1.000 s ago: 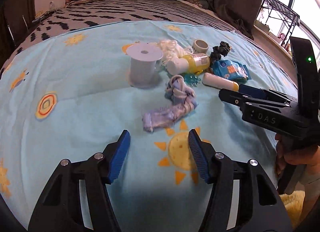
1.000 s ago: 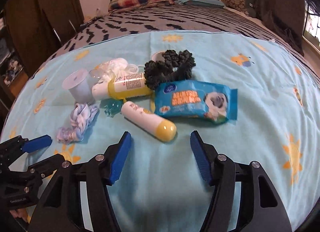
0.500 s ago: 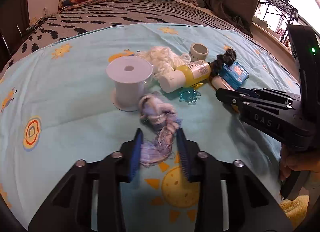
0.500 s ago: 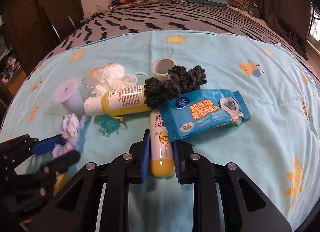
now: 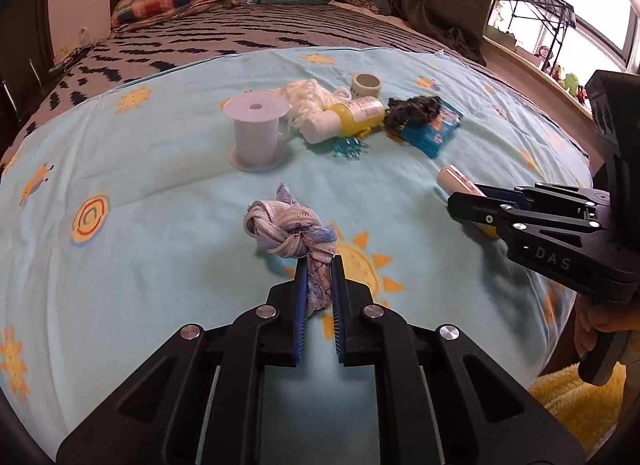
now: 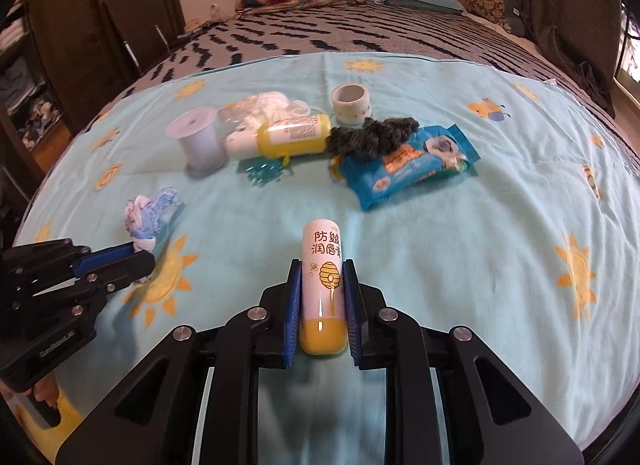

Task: Collect trash
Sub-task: 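Grasp the white yellow-capped tube with the right tool while the left tool grasps the blue-white cloth, then carry the tube and cloth down to the black bin with both tools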

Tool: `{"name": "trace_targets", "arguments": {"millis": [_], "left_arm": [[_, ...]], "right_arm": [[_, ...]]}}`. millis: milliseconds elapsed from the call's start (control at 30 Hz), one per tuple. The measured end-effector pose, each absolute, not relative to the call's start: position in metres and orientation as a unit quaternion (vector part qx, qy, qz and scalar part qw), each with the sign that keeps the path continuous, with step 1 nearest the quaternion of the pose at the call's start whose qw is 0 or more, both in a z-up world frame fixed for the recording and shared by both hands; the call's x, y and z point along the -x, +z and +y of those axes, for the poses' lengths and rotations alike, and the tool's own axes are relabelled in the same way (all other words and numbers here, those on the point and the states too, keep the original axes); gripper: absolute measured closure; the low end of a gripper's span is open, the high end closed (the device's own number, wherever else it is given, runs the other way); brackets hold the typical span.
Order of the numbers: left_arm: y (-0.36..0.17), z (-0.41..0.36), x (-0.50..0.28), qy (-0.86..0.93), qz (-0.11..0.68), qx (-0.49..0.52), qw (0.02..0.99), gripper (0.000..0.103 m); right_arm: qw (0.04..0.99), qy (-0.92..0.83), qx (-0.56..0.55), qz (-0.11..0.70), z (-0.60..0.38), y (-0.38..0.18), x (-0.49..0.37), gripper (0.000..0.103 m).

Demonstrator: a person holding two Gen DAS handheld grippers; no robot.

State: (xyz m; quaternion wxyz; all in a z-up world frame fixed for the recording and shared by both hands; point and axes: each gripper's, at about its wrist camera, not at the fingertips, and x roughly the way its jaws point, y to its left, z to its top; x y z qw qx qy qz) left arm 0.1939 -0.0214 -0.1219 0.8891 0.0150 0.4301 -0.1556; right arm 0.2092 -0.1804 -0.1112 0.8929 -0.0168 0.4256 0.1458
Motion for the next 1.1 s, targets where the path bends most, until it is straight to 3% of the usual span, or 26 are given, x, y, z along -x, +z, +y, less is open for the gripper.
{"name": "trace_targets", "arguments": {"millis": [700,1100], "left_arm": [[-0.115,-0.037,-0.022,-0.241,0.388,-0.018,0.889,0.096],[-0.187,-0.052,0.019,-0.254,0.483,0.006,0.838,0.096]], "right_arm": [[0.911,0.171,-0.048,0.372,-0.206,-0.122,-0.031,0.082],[0.881,0.138,-0.064,0.448,-0.198,-0.188,0.009,0.082]]}}
